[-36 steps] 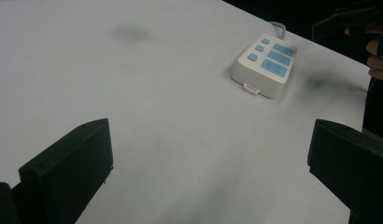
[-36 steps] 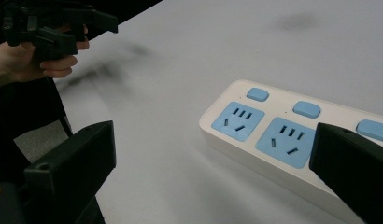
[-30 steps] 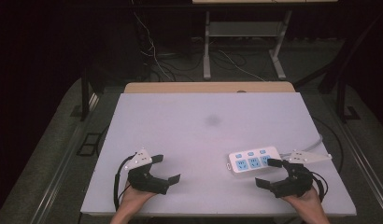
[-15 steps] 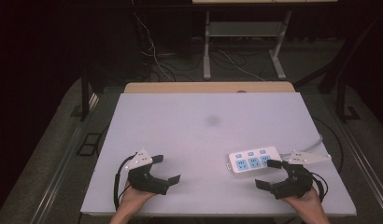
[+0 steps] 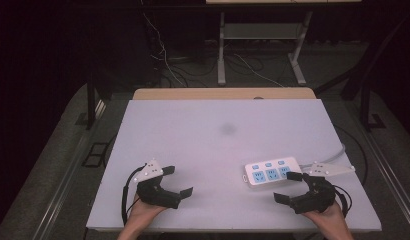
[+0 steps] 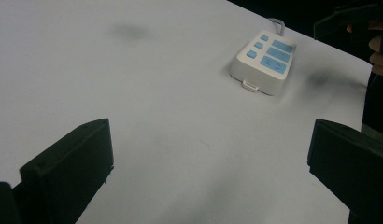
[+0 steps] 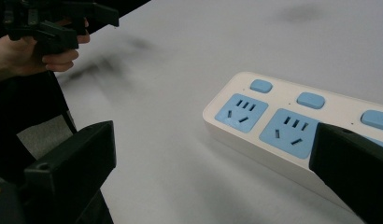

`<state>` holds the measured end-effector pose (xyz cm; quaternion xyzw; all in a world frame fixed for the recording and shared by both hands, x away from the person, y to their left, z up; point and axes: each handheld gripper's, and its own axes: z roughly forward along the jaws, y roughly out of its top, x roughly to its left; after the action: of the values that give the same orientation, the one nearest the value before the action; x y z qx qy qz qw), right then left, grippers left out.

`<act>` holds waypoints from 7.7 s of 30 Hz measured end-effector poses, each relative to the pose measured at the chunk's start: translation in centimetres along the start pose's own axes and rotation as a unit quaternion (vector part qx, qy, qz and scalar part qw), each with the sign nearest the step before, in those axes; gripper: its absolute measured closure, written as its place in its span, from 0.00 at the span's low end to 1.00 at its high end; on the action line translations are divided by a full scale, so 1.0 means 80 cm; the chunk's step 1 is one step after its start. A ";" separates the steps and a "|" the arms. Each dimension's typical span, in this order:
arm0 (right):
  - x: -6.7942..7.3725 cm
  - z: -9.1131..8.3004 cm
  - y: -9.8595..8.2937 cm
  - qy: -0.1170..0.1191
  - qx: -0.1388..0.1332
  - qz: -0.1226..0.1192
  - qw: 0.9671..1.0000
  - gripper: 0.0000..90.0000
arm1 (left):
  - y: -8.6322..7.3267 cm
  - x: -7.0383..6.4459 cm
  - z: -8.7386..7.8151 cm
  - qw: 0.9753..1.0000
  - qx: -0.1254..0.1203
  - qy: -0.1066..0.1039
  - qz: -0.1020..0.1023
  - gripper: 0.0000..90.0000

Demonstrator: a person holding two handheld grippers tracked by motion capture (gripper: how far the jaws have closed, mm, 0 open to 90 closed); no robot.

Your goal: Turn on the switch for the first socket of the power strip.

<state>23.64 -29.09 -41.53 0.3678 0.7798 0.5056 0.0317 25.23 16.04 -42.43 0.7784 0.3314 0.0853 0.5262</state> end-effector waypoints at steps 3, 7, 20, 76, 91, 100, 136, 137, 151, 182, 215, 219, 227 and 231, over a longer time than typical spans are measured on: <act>0.002 -0.002 0.002 -0.001 0.006 -0.001 1.000 0.00 | 0.000 -0.001 0.000 1.000 0.001 -0.001 -0.001 0.00; 0.002 -0.004 0.004 -0.003 0.012 0.001 1.000 0.00 | -0.001 -0.001 0.000 1.000 0.001 0.000 -0.002 0.00; -0.010 -0.021 0.011 -0.020 0.024 0.002 1.000 0.00 | -0.001 -0.001 0.000 1.000 0.002 0.002 -0.002 0.00; -0.061 -0.011 0.100 -0.027 0.124 -0.029 0.991 0.00 | -0.002 0.000 -0.001 1.000 0.000 0.002 -0.004 0.00; -0.084 -0.002 0.117 -0.009 0.161 -0.035 0.986 0.26 | -0.002 0.000 -0.002 1.000 -0.001 0.001 -0.005 0.00; -0.090 0.005 0.117 -0.006 0.172 -0.048 0.984 0.64 | -0.002 0.000 -0.001 1.000 0.001 0.001 -0.005 0.00; -0.122 0.036 0.105 0.008 0.207 -0.054 0.977 0.99 | -0.002 0.001 -0.001 1.000 0.000 0.000 -0.004 0.00; -0.123 0.037 0.104 0.008 0.208 -0.053 0.977 0.99 | -0.002 0.001 -0.001 1.000 0.001 0.000 -0.004 0.00; -0.131 0.044 0.093 0.006 0.211 -0.047 0.976 0.99 | -0.002 0.001 0.000 1.000 0.002 0.000 -0.005 0.00; -0.132 0.052 0.083 0.005 0.205 -0.055 0.977 1.00 | -0.002 -0.001 0.001 1.000 0.004 -0.003 -0.001 0.00; -0.122 0.059 0.083 -0.011 0.209 -0.078 0.975 1.00 | -0.001 0.003 -0.001 1.000 -0.004 -0.003 -0.011 0.00; -0.122 0.061 0.084 -0.008 0.212 -0.078 0.974 1.00 | -0.001 0.004 -0.001 1.000 -0.006 -0.003 -0.011 0.00; -0.121 0.061 0.089 -0.008 0.222 -0.077 0.972 1.00 | -0.001 0.004 -0.002 1.000 -0.006 -0.003 -0.012 0.00; -0.123 0.058 0.089 -0.011 0.223 -0.070 0.972 1.00 | -0.001 0.004 -0.002 1.000 -0.006 -0.003 -0.012 0.00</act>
<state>36.60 -29.94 -41.20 0.3155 0.8963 0.3115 -0.0076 25.40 16.36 -42.53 0.7717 0.3385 0.0781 0.5327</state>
